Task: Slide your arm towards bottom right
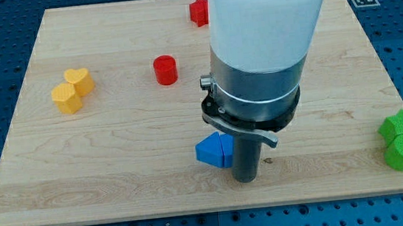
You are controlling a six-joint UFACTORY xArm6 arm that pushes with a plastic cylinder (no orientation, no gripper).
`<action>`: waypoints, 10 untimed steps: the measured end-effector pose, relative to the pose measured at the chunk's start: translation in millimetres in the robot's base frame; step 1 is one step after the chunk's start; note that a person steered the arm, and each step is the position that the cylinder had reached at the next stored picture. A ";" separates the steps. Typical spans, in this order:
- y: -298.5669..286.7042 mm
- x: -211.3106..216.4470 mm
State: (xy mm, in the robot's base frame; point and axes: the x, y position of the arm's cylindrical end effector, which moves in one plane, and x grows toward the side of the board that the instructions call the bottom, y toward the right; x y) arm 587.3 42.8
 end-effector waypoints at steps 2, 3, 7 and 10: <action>5.4 -0.2; 18.7 -0.2; 222.5 30.4; 257.4 9.4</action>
State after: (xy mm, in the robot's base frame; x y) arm 596.7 300.3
